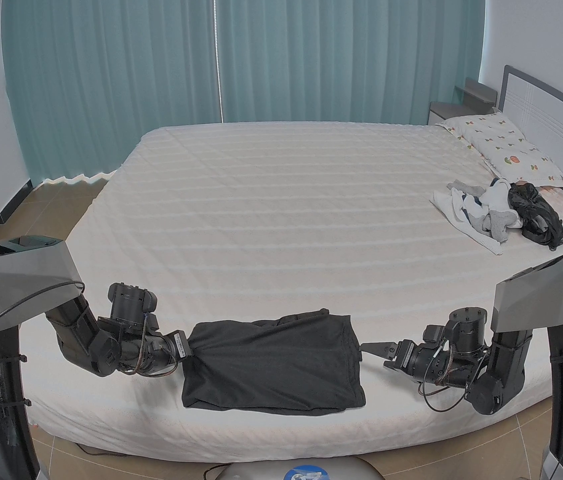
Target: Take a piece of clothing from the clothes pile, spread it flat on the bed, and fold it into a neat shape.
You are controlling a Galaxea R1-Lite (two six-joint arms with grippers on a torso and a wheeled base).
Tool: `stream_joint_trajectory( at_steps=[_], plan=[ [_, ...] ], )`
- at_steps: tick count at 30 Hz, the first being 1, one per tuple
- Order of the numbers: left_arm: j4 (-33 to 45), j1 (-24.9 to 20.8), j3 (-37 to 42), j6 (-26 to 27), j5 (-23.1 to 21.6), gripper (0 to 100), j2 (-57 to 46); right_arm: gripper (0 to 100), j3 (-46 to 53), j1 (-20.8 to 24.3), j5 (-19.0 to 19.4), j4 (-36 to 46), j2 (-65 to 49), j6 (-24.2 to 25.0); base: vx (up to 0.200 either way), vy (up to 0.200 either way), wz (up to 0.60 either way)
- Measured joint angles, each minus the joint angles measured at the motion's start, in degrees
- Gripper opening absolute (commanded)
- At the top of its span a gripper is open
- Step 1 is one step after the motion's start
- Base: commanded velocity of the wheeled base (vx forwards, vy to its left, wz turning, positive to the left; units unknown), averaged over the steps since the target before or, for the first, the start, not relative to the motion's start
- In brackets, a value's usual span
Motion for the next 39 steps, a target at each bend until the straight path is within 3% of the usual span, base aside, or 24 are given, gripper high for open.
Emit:
stream_joint_trajectory(
  at_steps=[1, 2, 13, 23, 35, 36, 39],
  plan=[
    [0.0, 0.0, 0.0, 0.1, 0.0, 0, 0.0, 100, 0.0, 0.0, 0.0, 0.0, 0.0, 0.0, 0.000, 0.000, 0.00],
    [0.0, 0.0, 0.1, 0.2, 0.0, 100, 0.0, 100, 0.0, 0.0, 0.0, 0.0, 0.0, 0.0, 0.000, 0.000, 0.00],
    [-0.9, 1.3, -0.3, -0.5, 0.1, 100, -0.3, 100, -0.4, 0.0, -0.2, 0.0, 0.1, 0.0, 0.000, 0.000, 0.00],
    [-2.1, 2.4, -9.3, -6.4, 0.2, 100, 2.0, 100, -0.9, 0.4, -0.6, 0.0, 0.6, -0.1, 0.000, 0.000, 0.00],
    [-2.3, -0.3, -12.7, -3.9, 0.9, 100, 6.6, 100, -1.1, 0.5, -0.7, -0.9, 1.1, -0.2, 0.000, 0.000, 0.00],
    [-2.1, -0.4, -13.0, -4.0, 0.9, 0, 6.8, 100, -1.1, 0.5, -0.7, -0.9, 1.1, -0.2, 0.000, 0.000, 0.00],
    [-2.1, -0.3, -14.1, -4.3, 1.1, 0, 7.4, 100, -1.1, 0.6, -0.7, -0.9, 1.2, -0.3, 0.000, 0.000, 0.00]
  ],
)
